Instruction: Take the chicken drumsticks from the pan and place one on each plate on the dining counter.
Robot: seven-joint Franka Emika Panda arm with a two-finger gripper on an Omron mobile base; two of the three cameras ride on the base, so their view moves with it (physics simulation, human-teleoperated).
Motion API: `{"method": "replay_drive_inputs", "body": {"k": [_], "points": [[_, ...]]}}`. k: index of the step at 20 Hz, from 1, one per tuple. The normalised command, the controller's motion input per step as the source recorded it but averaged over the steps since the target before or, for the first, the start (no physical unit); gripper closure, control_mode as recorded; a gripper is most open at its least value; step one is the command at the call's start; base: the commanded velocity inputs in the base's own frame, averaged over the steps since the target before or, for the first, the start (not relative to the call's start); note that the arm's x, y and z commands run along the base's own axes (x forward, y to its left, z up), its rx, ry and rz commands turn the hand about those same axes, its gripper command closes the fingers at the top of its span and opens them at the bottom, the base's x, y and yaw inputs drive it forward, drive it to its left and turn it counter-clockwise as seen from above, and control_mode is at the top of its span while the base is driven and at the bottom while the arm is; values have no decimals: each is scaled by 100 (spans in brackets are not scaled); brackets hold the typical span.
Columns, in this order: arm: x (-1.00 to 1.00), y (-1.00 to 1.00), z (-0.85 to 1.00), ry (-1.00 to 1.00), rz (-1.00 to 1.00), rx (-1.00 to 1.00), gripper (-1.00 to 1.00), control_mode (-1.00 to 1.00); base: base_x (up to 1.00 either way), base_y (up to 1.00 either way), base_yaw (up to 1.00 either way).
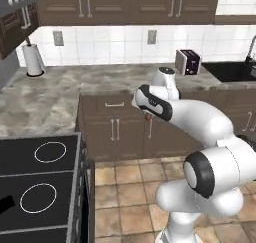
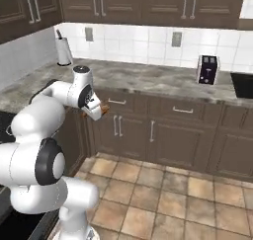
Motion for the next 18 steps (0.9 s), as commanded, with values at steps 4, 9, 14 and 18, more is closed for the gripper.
{"method": "replay_drive_inputs", "body": {"k": [4, 9, 14, 18], "points": [[0, 0, 0, 0, 0, 0, 100, 100, 0, -4, -100], [0, 0, 0, 0, 0, 0, 100, 100, 0, -5, -100], [0, 0, 0, 0, 0, 0, 100, 100, 0, -5, -100], [0, 0, 0, 0, 0, 0, 100, 100, 0, -8, -100]]}}
